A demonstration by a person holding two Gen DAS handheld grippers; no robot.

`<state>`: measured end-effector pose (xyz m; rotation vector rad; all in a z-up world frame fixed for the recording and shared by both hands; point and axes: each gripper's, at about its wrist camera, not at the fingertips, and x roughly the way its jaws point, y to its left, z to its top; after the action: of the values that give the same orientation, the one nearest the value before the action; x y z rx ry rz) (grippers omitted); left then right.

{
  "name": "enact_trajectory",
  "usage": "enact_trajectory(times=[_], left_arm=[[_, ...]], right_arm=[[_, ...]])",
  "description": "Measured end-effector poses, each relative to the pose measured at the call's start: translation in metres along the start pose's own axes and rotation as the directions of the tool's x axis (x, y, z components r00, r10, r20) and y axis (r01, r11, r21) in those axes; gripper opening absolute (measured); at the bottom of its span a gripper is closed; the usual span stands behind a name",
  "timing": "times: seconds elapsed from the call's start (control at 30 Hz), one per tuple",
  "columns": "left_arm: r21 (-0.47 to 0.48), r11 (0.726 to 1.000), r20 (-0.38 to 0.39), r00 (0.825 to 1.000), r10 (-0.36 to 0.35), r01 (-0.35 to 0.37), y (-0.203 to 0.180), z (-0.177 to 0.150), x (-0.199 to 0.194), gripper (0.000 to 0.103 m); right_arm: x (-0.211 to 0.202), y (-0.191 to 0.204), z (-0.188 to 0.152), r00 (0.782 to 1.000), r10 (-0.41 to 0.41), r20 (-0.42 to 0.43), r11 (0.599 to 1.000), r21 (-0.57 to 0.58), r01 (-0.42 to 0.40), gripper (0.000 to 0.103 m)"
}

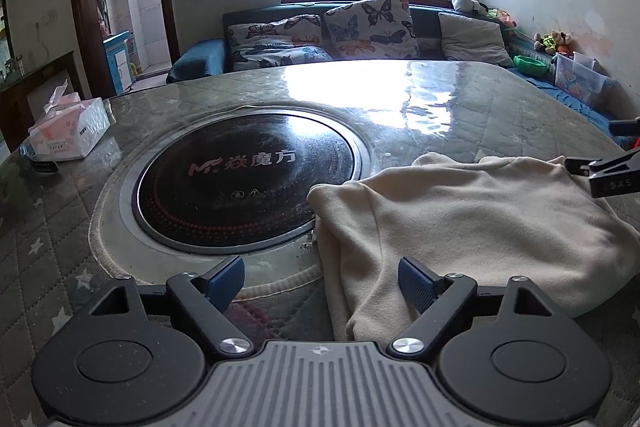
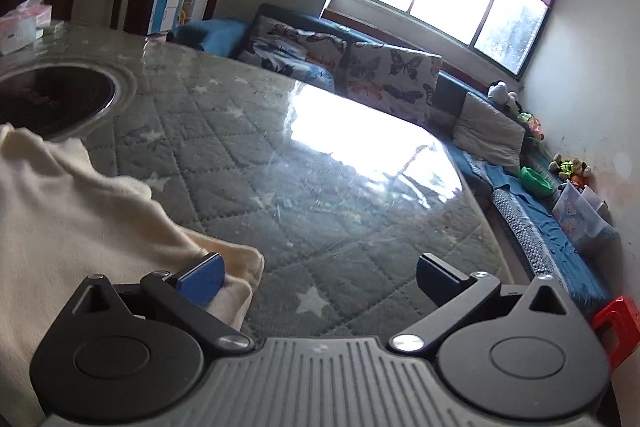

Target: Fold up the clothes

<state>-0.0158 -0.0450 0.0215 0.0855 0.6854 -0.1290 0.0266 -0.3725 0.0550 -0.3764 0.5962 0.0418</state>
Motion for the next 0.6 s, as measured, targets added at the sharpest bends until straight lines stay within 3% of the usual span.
enact_trajectory(times=[0.07,0.27,0.4,0.6], left_arm=[[-0.013,1.0,-0.003,1.0,-0.001,0.001,0.002,0.0,0.0,0.086],[-0.035,0.999,-0.01,1.0,-0.006,0.005,0.005,-0.002,0.004,0.085],[-0.075,0.997,0.01,1.0,-0.029,0.03,0.009,0.002,-0.001,0.084],[-0.086,0.996,0.01,1.0,0.023,-0.022,0.015,0.008,0.01,0.083]], right_arm=[[-0.009,0.002,0.004,1.0,0.009,0.022,1.0,-0.01,-0.009,0.103],[-0.044,0.034,0.011,0.988,0.138,0.074,0.986,-0.099,-0.131,0.103],[-0.065,0.06,0.013,0.968,0.231,0.096,0.962,-0.171,-0.213,0.103],[-0.084,0.092,0.015,0.934,0.342,0.1,0.919,-0.244,-0.31,0.103]])
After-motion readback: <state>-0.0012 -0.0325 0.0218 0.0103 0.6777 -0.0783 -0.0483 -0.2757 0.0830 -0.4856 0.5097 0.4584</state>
